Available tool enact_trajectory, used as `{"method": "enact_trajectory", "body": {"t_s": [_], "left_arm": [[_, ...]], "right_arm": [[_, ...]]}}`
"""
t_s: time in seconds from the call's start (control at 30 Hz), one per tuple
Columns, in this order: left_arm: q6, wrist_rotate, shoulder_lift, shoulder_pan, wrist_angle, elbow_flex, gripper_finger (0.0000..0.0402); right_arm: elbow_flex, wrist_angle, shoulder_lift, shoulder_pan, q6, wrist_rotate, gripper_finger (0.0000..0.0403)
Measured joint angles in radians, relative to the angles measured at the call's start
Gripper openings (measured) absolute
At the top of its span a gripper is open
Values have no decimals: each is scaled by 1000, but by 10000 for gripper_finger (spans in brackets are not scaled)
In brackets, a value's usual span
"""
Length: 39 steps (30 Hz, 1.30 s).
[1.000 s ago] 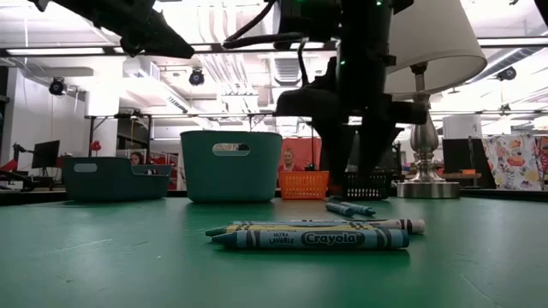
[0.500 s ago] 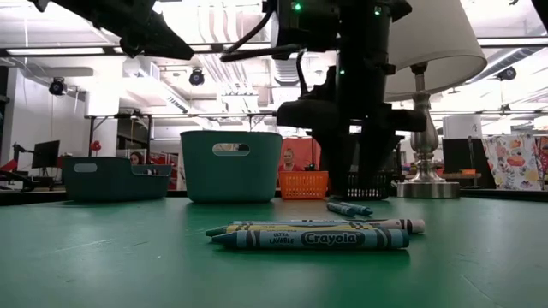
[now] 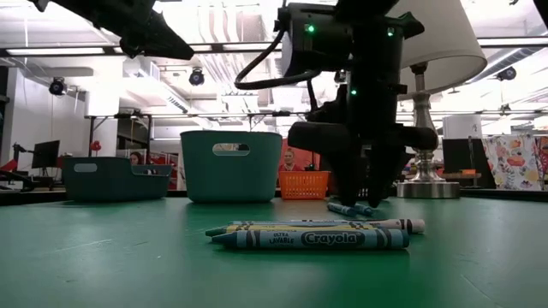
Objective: Sort crayons
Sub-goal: Put the blue crayon into the orange bin
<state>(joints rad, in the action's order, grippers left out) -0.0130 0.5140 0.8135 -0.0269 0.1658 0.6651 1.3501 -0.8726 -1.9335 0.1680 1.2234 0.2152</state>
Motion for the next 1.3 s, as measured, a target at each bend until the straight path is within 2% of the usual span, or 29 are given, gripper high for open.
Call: {"method": "enact_trajectory", "body": {"t_s": [0.17,0.5,0.8,0.97,1.1,1.2,1.3], "left_arm": [[-8,0,0,0,0,0,84],[-15,0,0,0,0,0,84],[-43,0,0,0,0,0,84],[-80,-1,0,0,-1,0,84],[-127,-36,2,0,-5,0,84],[-143,-81,7,1,-23,-3,84],[-154,-87,17,1,-76,-14,84]], "right_arm": [[-18,2,2,0,-14,-14,152],[-16,-23,4,-3,-165,-51,24],[0,-111,104,-3,-258,-30,13],[-20,-122,209,-3,-359,63,12],[-65,-58,325,-19,-470,195,9],[-138,122,415,-22,-596,320,8],[-251,429,499,-25,-776,396,8]]}}
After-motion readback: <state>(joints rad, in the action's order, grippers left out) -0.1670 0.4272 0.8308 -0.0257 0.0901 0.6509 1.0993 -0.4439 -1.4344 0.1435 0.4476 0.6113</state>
